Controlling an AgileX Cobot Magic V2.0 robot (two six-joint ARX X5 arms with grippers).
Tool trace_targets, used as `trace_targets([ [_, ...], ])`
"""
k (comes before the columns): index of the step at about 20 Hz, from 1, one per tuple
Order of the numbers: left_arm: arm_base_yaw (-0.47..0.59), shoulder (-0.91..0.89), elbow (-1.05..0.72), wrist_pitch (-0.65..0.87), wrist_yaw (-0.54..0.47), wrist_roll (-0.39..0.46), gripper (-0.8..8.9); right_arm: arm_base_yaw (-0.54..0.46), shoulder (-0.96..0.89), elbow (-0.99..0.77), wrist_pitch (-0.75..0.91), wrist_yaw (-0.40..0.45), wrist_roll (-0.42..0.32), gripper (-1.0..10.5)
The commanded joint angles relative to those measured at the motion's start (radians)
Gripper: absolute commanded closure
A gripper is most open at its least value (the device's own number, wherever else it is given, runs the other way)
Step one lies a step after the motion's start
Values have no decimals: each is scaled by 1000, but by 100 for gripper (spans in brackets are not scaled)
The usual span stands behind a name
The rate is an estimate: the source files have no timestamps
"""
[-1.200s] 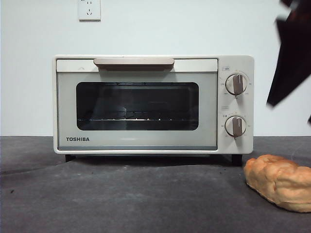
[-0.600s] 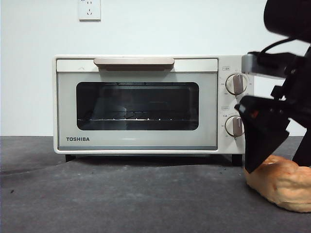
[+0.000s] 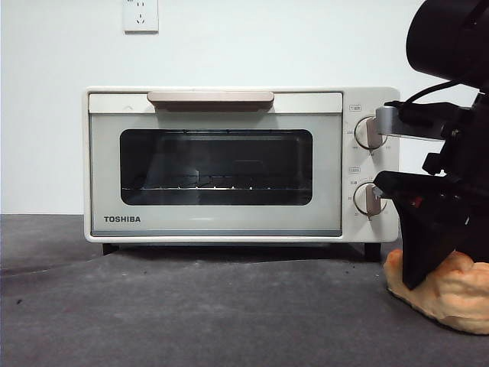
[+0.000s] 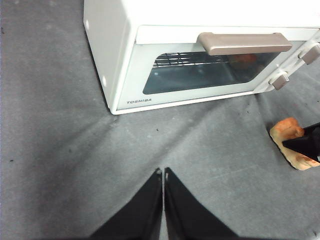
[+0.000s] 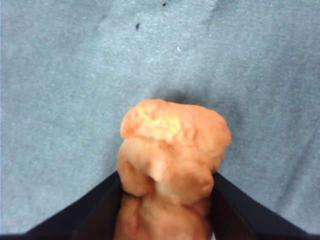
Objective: The left arm flap open the oven, the right arm pick bread and place it into oven, the left arm flap close the oven
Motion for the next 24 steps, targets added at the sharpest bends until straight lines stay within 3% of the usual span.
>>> trace_targets([
  [1,-18,6,24,25,3,-3,798,6,-36,10,6,-26,14,726],
  [6,-105,64,24,146,3,-79,798,6,-209,37,-85,-57,14,726],
  [11,-251,211,32,365,-12,-138,798,6,-379,107,-216,-57,10,726],
  [17,-376,463,131,532,-87,-135,798,6,-488,204,-296,-56,10,726],
  [24,-444,682,264,542,-164,-61,798,6,-515,237,-313,-56,6,726],
])
